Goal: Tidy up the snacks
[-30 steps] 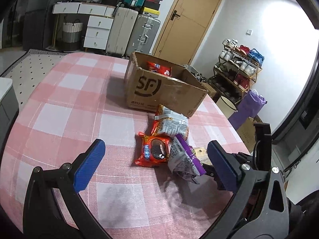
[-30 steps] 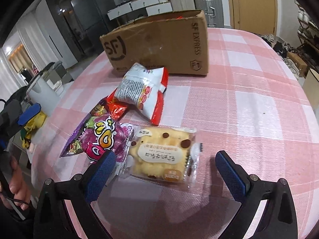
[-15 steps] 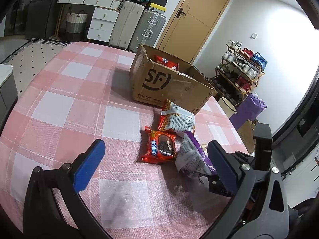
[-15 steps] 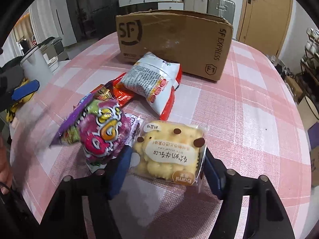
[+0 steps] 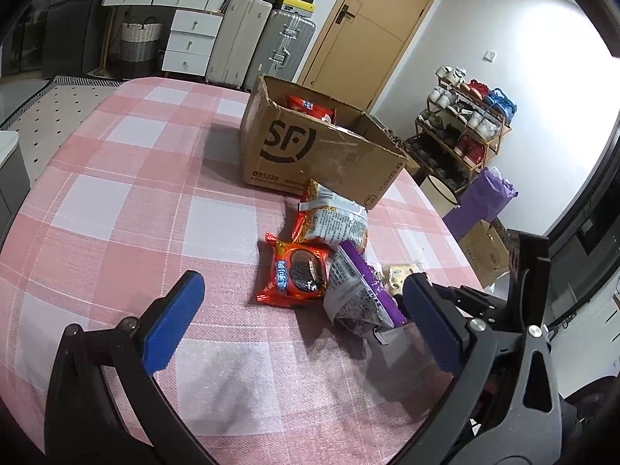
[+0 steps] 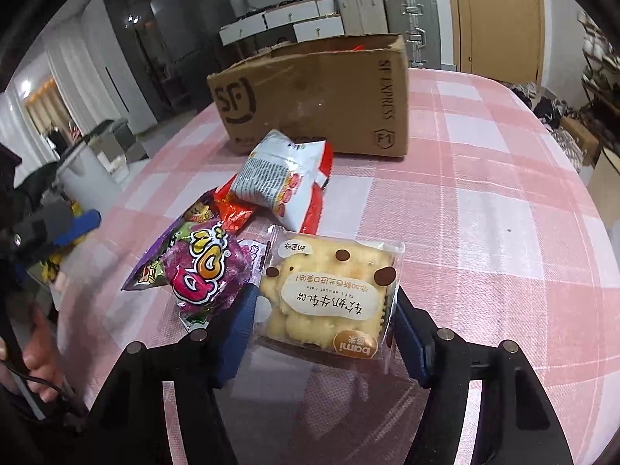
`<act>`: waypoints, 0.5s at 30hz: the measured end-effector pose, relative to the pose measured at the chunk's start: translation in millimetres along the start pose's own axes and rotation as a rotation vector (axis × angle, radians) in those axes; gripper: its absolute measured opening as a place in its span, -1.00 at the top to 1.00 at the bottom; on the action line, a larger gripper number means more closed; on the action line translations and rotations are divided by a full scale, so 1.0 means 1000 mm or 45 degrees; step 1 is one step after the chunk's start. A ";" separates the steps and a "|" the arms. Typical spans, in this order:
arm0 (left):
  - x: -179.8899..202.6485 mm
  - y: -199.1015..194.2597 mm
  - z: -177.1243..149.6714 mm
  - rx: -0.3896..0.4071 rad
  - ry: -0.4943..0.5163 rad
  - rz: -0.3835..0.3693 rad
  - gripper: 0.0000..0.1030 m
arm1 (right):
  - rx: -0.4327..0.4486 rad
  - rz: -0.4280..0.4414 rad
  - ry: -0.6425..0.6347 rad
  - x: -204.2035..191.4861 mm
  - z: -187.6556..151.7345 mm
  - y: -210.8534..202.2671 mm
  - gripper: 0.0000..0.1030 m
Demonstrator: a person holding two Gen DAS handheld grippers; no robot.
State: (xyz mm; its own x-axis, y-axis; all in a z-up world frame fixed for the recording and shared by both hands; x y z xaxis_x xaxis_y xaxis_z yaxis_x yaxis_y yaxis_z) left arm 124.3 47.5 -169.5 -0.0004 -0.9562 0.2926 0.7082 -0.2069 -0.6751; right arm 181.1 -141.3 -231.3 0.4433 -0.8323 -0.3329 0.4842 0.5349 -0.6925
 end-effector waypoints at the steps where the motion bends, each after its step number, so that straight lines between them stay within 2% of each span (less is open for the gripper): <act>1: 0.001 0.001 0.000 -0.007 0.003 -0.001 -0.97 | 0.006 0.006 0.010 0.002 -0.001 -0.002 -0.30; 15: 0.035 0.017 -0.008 -0.079 0.098 0.011 -0.97 | 0.073 0.080 0.059 0.011 -0.005 -0.020 -0.30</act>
Point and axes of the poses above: each gripper's, at about its wrist camera, not at the fingertips, and y roughly the way its jaws point, x to its right, z to its top, the point moved 3 cm from there along y, roughly the way its jaws point, and after that the axes turned 10 degrees about z, right-handed, at the moved point
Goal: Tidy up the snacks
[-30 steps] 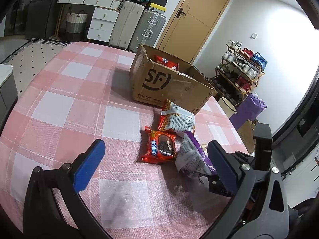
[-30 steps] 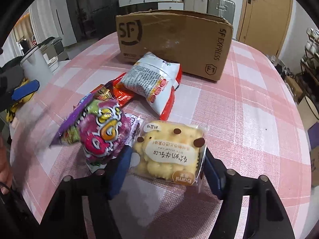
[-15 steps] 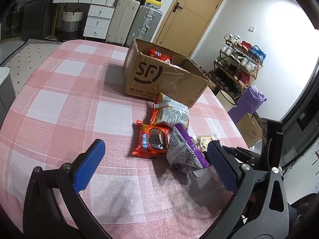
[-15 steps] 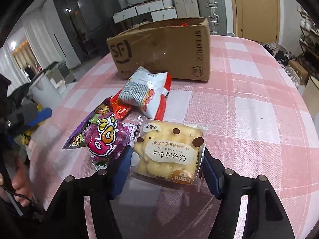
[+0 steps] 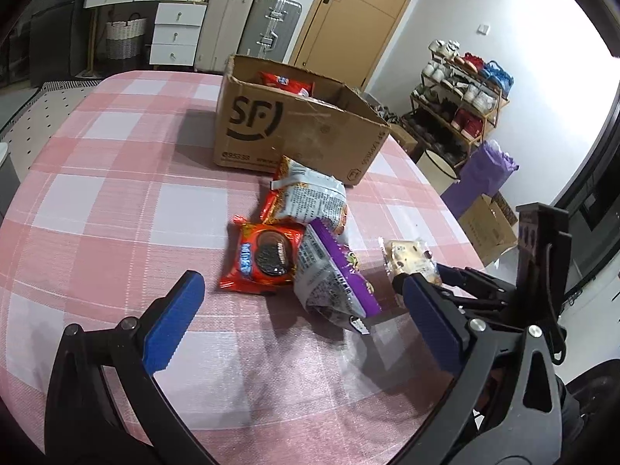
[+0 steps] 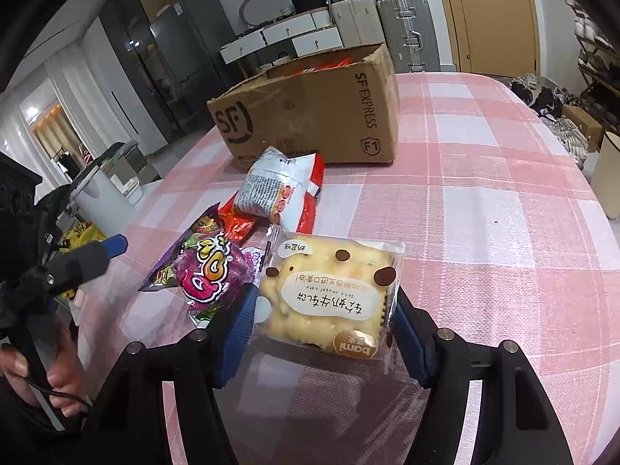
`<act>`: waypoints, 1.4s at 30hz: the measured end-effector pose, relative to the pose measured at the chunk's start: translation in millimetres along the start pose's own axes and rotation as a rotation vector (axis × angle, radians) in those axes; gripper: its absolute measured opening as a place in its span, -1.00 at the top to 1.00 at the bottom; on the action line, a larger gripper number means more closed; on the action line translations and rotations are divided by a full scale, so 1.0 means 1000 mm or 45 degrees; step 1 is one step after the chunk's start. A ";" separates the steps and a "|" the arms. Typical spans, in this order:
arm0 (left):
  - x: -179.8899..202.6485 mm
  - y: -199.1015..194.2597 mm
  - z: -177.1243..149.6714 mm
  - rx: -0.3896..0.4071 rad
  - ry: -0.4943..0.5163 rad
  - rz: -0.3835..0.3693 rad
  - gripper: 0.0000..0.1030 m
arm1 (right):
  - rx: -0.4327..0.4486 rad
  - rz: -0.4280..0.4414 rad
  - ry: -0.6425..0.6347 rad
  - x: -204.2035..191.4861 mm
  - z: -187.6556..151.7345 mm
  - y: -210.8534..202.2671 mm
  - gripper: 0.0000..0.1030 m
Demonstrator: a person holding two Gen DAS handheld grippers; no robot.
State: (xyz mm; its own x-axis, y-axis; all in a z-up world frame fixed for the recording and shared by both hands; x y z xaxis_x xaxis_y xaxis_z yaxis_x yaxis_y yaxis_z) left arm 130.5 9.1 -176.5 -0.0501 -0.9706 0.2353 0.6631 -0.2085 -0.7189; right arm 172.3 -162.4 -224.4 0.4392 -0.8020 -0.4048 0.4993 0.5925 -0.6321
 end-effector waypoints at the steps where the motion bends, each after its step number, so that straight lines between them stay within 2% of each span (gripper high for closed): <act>1: 0.003 0.002 0.001 -0.002 0.007 0.001 -0.97 | 0.007 -0.002 0.004 0.002 0.000 -0.003 -0.30; 13: 0.041 0.035 0.001 -0.080 0.120 0.018 -0.97 | 0.069 0.001 0.055 0.020 -0.002 -0.023 -0.31; 21: 0.051 0.062 0.005 -0.132 0.126 0.047 -0.95 | 0.090 -0.016 0.080 0.032 -0.005 -0.031 -0.31; 23: 0.050 0.067 0.005 -0.140 0.103 0.061 -0.80 | 0.106 -0.014 0.095 0.035 -0.006 -0.035 -0.31; 26: 0.049 0.071 0.005 -0.135 0.093 0.079 -0.73 | 0.119 -0.017 0.103 0.038 -0.007 -0.039 -0.31; 29: 0.053 0.077 0.003 -0.143 0.122 0.099 -0.37 | 0.098 -0.014 0.097 0.038 -0.009 -0.035 -0.29; 32: 0.059 0.081 0.001 -0.153 0.142 0.084 -0.15 | 0.076 -0.002 0.072 0.032 -0.011 -0.030 -0.29; 33: 0.061 0.081 0.000 -0.153 0.156 0.088 0.04 | 0.072 -0.007 0.061 0.031 -0.011 -0.028 -0.29; 42: 0.061 0.085 -0.002 -0.169 0.161 0.064 0.29 | 0.050 -0.012 0.038 0.024 -0.010 -0.023 -0.29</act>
Point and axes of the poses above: each gripper's, at about its wrist camera, not at the fingertips, and y roughly the way its jaws point, x to its right, z to its top, the point moved 3 cm from there along y, roughly the way its jaws point, and after that the axes turned 10 degrees about z, right-handed, at the moved point
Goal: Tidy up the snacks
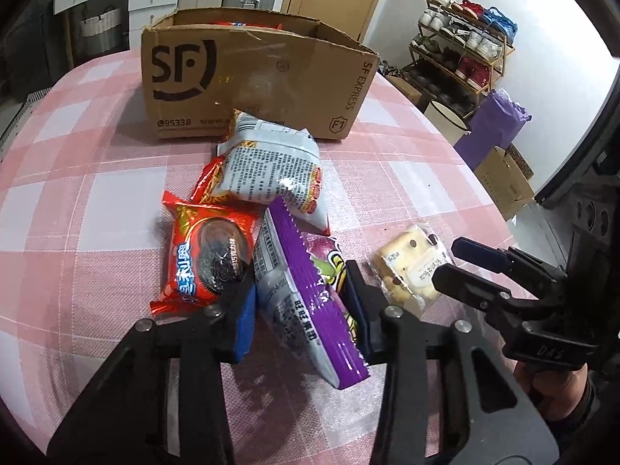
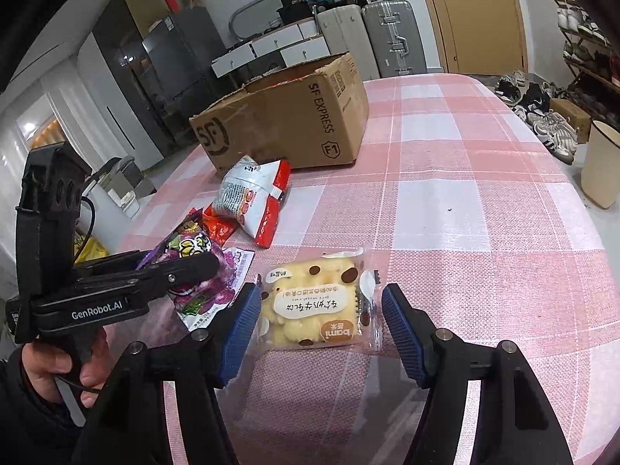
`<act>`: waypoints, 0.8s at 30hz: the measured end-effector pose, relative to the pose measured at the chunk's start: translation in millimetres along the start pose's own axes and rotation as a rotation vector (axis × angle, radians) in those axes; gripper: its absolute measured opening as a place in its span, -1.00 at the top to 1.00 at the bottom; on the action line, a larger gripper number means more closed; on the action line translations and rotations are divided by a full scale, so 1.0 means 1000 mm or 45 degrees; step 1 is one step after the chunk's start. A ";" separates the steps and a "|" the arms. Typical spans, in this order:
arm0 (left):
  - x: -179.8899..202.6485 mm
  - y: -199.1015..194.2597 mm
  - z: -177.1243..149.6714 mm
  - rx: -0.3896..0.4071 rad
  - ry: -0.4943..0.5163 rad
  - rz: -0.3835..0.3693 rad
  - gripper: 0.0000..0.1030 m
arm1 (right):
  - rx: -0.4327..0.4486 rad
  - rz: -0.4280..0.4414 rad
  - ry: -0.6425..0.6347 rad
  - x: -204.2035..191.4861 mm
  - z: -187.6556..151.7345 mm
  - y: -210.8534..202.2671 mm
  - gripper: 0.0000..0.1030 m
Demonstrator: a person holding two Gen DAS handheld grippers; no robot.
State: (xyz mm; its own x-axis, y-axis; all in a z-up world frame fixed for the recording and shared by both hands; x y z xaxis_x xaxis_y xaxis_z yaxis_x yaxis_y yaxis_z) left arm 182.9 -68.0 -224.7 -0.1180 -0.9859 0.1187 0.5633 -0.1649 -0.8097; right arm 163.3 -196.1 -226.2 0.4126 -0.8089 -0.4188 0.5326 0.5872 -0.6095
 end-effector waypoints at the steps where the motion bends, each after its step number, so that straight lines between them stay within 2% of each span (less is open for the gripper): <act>1: 0.000 0.000 0.000 0.000 0.003 -0.001 0.30 | -0.004 -0.004 -0.005 -0.001 0.000 0.000 -0.29; 6: -0.003 -0.007 -0.002 0.012 0.001 -0.017 0.30 | -0.020 -0.004 -0.025 -0.005 0.000 0.003 -0.30; 14: -0.006 -0.028 -0.003 0.061 0.014 -0.045 0.30 | -0.061 -0.032 -0.070 -0.014 -0.001 0.012 -0.52; 24: -0.022 -0.051 -0.007 0.106 -0.021 -0.064 0.30 | -0.123 -0.126 -0.132 -0.022 -0.001 0.025 -0.54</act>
Point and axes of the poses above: each gripper's, at about its wrist camera, not at the fingertips, and y roughly the way its jaws point, x to its right, z to its top, the point moved 3 cm from there along y, roughly the way its jaws point, and after that the axes turned 10 degrees about z, right-handed, at the moved point
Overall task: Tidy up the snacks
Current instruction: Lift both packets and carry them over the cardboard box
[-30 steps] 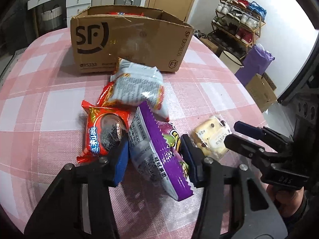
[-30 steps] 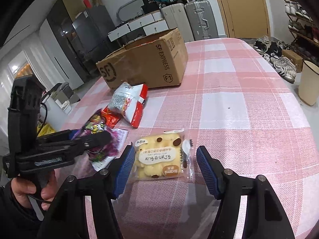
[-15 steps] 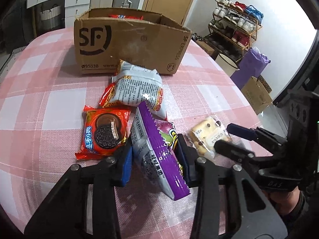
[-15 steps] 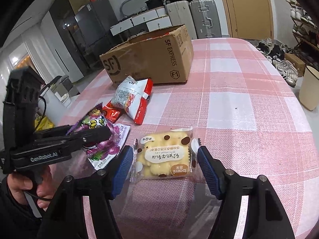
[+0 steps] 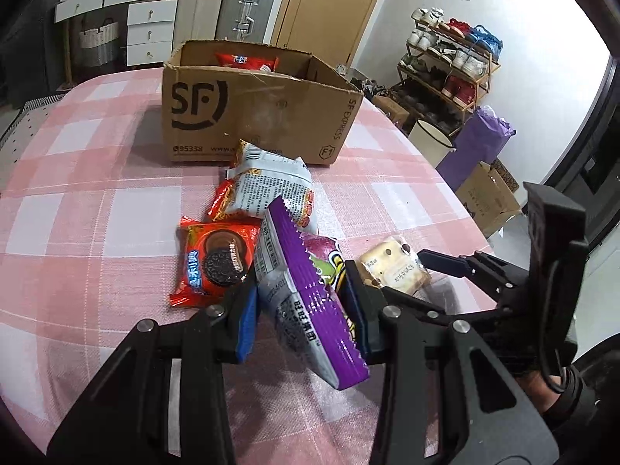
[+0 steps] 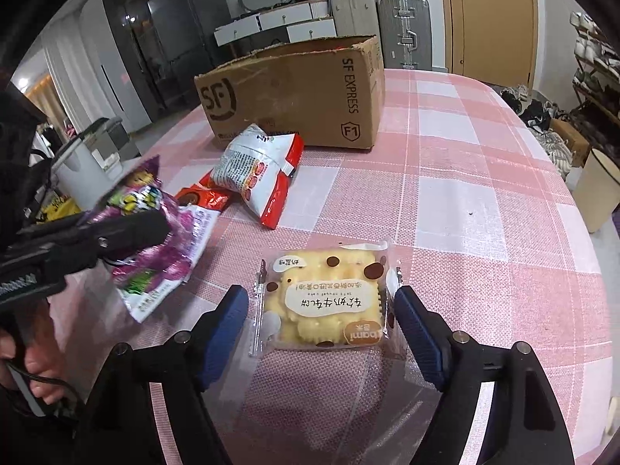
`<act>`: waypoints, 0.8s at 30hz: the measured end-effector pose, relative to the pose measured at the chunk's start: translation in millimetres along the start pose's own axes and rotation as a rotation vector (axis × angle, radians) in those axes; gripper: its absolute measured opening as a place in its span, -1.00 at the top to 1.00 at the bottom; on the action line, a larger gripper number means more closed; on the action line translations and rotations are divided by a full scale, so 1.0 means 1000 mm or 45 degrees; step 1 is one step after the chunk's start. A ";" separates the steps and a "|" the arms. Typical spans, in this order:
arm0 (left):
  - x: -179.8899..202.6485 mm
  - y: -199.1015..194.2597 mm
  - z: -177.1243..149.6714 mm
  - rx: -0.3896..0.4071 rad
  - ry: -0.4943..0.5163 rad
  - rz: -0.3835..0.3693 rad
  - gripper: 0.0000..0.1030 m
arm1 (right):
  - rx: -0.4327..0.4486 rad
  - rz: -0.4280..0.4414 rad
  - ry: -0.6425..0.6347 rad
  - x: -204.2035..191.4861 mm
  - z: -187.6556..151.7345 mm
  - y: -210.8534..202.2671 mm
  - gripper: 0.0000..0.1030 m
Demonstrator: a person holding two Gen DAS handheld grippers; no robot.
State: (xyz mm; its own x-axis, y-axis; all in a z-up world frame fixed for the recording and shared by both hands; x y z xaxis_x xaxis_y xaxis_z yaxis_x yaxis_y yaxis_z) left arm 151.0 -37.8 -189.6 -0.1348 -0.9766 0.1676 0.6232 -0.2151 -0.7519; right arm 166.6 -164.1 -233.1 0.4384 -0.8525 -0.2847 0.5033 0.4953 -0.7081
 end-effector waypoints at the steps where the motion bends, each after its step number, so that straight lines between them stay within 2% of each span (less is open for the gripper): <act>1: -0.002 -0.001 -0.001 0.002 -0.004 -0.001 0.30 | -0.008 -0.008 -0.007 -0.001 0.001 0.002 -0.55; 10: -0.020 -0.018 -0.001 0.025 -0.054 -0.007 0.30 | -0.086 -0.109 -0.082 -0.009 0.000 0.019 -0.60; 13: -0.026 -0.022 -0.002 0.029 -0.073 -0.013 0.30 | -0.098 -0.146 -0.120 -0.011 0.001 0.021 -0.43; 16: -0.028 -0.026 -0.002 0.038 -0.083 -0.016 0.30 | -0.091 -0.151 -0.135 -0.013 0.001 0.020 -0.30; 18: -0.031 -0.029 -0.002 0.043 -0.092 -0.020 0.30 | -0.087 -0.152 -0.138 -0.014 0.000 0.020 -0.29; 24: -0.039 -0.038 -0.003 0.061 -0.109 -0.022 0.30 | -0.044 -0.058 -0.053 -0.010 0.002 0.013 -0.29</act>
State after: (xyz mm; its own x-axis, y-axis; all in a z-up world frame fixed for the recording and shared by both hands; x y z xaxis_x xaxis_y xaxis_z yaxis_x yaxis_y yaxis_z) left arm 130.2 8.2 -169.4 -0.0806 -0.9685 0.2356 0.6577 -0.2292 -0.7175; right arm 170.8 -148.7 -238.1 0.4465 -0.8660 -0.2251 0.4976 0.4494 -0.7420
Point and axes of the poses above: each gripper's, at about its wrist camera, not at the fingertips, and y roughly the way its jaws point, x to its right, z to its top, the point moved 3 cm from there along y, roughly the way its jaws point, and after that the axes turned 10 degrees about z, right-handed, at the moved point
